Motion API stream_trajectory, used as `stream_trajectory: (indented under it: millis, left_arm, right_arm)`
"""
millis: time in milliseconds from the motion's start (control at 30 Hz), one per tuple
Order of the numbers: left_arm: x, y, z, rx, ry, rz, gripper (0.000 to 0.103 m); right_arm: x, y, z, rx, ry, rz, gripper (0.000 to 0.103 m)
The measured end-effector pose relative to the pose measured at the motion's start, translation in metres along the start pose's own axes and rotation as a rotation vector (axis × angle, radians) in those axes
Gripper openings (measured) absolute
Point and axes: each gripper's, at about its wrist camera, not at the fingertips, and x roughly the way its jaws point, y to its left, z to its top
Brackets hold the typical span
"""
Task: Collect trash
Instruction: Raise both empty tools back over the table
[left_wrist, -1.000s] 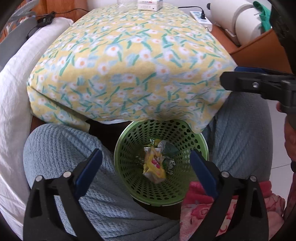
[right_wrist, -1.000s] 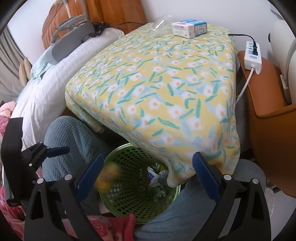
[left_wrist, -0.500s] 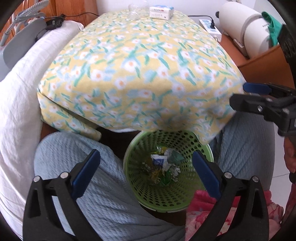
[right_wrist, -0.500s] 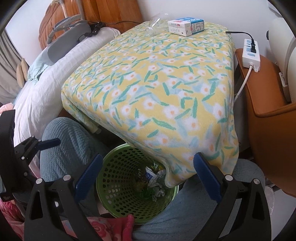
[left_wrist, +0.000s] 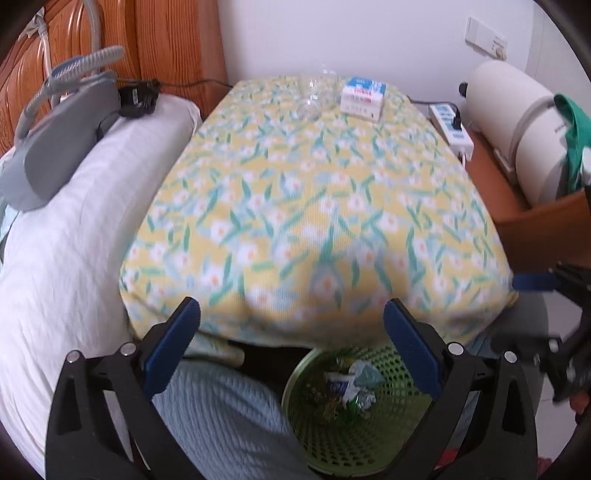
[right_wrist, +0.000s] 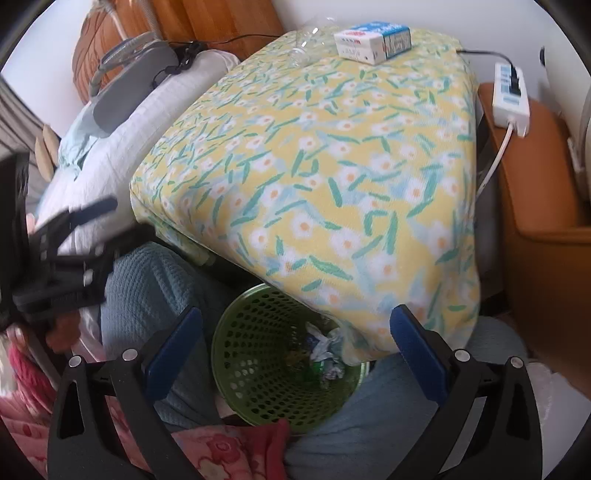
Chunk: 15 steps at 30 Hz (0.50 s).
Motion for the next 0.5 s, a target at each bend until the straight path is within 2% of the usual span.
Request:
stream_trajectory:
  millis: [200, 400, 500]
  left_arm:
    - [0.003, -0.001, 0.046, 0.011, -0.069, -0.005, 0.095]
    - [0.023, -0.004, 0.100, 0.012, -0.113, -0.010, 0.095]
    - [0.036, -0.004, 0.119, 0.004, -0.117, -0.012, 0.095]
  right_arm:
    - [-0.025, 0.008, 0.025, -0.045, -0.093, -0.040, 0.101]
    - [-0.036, 0.001, 0.091, -0.007, -0.237, -0.120, 0.101]
    - [-0.029, -0.011, 0.136, 0.025, -0.292, -0.155, 0.101]
